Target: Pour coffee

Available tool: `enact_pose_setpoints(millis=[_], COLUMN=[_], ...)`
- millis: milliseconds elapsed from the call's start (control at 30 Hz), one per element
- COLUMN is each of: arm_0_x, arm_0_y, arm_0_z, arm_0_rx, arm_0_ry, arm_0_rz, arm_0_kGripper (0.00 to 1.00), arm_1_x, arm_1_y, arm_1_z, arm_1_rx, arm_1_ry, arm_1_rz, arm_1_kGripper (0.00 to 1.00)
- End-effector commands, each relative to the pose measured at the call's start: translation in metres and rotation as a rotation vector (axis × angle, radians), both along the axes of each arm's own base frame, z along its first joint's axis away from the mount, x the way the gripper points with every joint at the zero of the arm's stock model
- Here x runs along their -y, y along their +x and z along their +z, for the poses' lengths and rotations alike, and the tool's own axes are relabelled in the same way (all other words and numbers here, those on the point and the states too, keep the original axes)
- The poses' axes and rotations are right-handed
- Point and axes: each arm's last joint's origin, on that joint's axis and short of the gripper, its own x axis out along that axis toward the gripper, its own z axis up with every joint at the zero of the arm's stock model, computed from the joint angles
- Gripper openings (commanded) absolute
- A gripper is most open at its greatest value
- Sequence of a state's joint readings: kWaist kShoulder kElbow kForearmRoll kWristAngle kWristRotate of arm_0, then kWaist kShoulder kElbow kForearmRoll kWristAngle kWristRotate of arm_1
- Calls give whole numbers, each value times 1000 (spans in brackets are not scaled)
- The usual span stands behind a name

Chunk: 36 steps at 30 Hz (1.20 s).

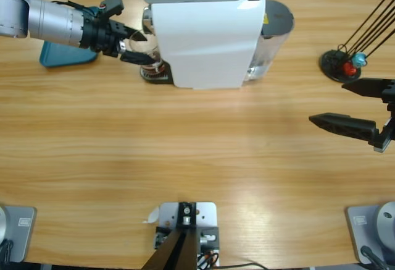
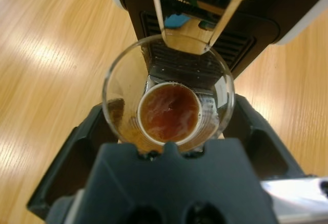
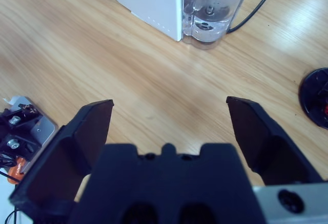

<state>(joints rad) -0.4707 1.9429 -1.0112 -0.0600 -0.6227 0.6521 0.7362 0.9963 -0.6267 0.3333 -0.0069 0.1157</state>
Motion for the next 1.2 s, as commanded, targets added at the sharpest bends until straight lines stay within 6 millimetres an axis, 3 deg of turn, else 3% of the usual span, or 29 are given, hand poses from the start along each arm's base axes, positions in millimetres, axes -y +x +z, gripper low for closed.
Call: enact_pose_setpoints(millis=[33, 67, 100, 167, 533, 767, 967, 1200], arm_0_x=[3, 1, 0, -3, -20, -37, -83, -138], arm_0_y=[7, 7, 8, 5, -1, -6, -11, 8], arm_0_z=[-19, -19, -18, -16, -1, 20, 37, 42], arm_0_rx=[-31, -32, -32, -34, -15, 18, 33, -5], arm_0_ry=[22, 22, 22, 16, -24, -49, -54, -47], arm_0_rz=[-1, 4, 10, 11, 20, 75, 244, 685], arm_0_kGripper=[479, 471, 351, 4, 0, 0, 0, 0], arm_1_x=[-2, -2, -2, -2, -2, -1, 0, 1], arm_1_y=[0, 0, 0, 0, -1, -1, -2, -4], arm_1_z=[-13, -13, -13, -13, -13, -14, -14, -13], arm_1_rx=[-44, -45, -45, -44, -43, -39, -36, -28], arm_1_ry=[-21, -21, -21, -21, -21, -20, -17, -10], arm_1_rz=[8, 8, 8, 8, 7, 4, 5, 5], arm_1_kGripper=[1000, 1000, 1000, 1000, 1000, 1000, 1000, 1000])
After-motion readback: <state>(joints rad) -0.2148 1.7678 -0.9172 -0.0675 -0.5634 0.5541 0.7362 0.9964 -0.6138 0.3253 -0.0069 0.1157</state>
